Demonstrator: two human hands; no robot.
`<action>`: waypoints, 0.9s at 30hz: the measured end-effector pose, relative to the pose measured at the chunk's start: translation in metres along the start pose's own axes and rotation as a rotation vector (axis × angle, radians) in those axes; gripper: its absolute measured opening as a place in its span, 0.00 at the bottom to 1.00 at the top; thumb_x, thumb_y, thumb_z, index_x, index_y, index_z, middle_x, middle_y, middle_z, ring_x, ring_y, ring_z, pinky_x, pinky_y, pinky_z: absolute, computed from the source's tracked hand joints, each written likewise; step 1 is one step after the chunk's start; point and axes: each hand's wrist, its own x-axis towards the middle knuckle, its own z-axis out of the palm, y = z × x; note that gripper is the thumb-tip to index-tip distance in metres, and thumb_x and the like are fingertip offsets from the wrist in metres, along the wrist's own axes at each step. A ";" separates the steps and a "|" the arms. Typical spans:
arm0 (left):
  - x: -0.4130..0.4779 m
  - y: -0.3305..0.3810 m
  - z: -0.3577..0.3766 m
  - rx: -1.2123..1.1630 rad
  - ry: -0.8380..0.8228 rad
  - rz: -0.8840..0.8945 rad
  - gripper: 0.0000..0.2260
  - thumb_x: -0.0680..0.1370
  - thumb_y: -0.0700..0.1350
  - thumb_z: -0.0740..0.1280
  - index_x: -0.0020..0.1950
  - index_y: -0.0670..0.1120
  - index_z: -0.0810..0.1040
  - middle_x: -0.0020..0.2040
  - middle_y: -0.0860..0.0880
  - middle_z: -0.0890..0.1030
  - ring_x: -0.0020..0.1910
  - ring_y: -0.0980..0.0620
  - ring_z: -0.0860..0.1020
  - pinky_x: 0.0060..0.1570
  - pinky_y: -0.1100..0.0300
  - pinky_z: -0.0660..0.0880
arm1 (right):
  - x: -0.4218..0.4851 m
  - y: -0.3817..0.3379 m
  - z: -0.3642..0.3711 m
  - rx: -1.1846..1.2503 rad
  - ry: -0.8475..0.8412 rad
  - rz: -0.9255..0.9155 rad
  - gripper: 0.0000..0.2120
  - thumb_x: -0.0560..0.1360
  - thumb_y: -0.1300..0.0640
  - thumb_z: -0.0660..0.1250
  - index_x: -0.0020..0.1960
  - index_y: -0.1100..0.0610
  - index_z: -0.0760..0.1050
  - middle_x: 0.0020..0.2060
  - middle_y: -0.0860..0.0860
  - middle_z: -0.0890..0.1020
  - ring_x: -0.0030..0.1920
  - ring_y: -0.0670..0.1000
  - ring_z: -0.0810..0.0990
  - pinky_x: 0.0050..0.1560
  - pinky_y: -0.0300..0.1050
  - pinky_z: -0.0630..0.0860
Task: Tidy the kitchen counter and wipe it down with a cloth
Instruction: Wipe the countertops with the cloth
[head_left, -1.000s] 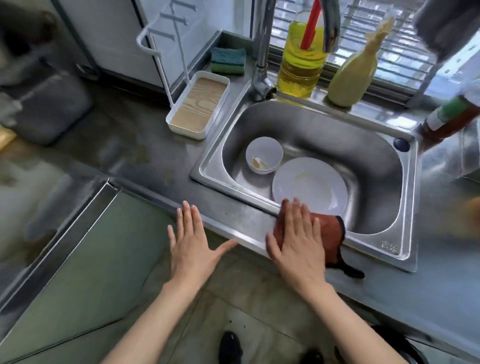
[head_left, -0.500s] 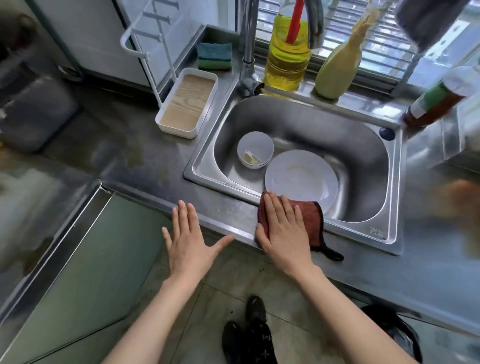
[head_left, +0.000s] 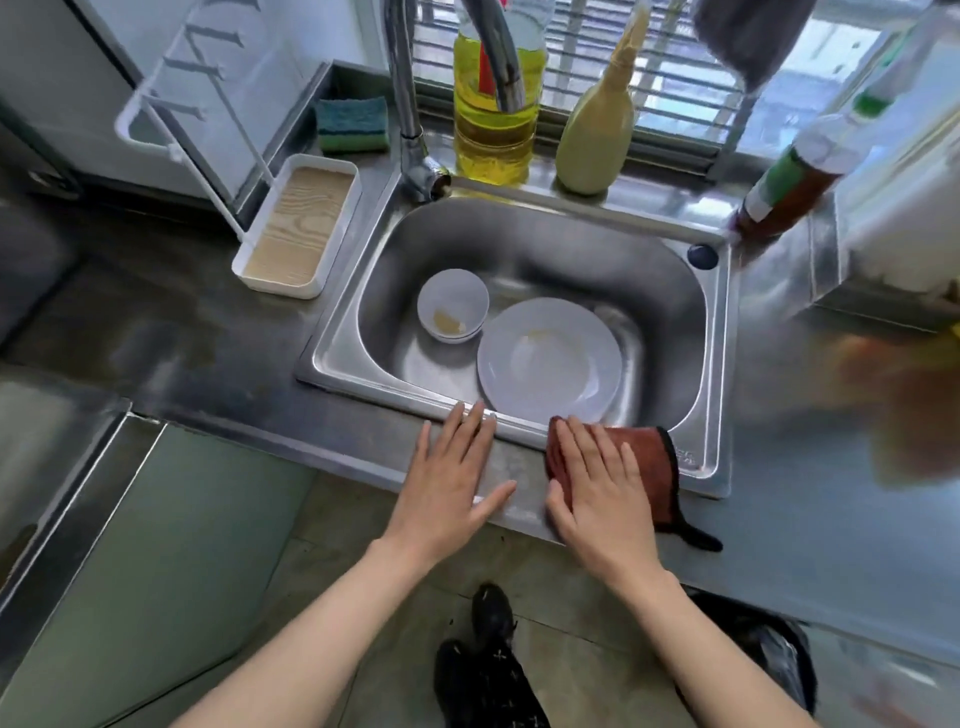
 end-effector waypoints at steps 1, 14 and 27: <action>0.003 0.001 0.005 -0.011 0.019 -0.002 0.33 0.76 0.64 0.49 0.76 0.48 0.51 0.77 0.49 0.52 0.75 0.51 0.45 0.73 0.49 0.40 | -0.003 0.013 0.000 -0.010 0.022 0.033 0.30 0.73 0.47 0.53 0.74 0.55 0.61 0.72 0.52 0.67 0.72 0.51 0.59 0.71 0.52 0.51; 0.010 0.002 0.021 0.051 0.127 -0.069 0.28 0.74 0.56 0.55 0.72 0.48 0.64 0.72 0.50 0.66 0.72 0.50 0.60 0.68 0.44 0.55 | -0.017 0.034 -0.001 -0.020 0.061 0.014 0.30 0.72 0.46 0.56 0.73 0.54 0.63 0.71 0.51 0.67 0.71 0.53 0.64 0.71 0.53 0.54; 0.009 0.001 0.022 0.047 0.095 -0.056 0.28 0.74 0.53 0.54 0.72 0.46 0.63 0.73 0.48 0.66 0.72 0.49 0.59 0.68 0.43 0.56 | -0.011 -0.018 0.011 -0.002 0.059 0.066 0.34 0.71 0.46 0.56 0.74 0.58 0.57 0.73 0.57 0.62 0.73 0.58 0.59 0.71 0.57 0.50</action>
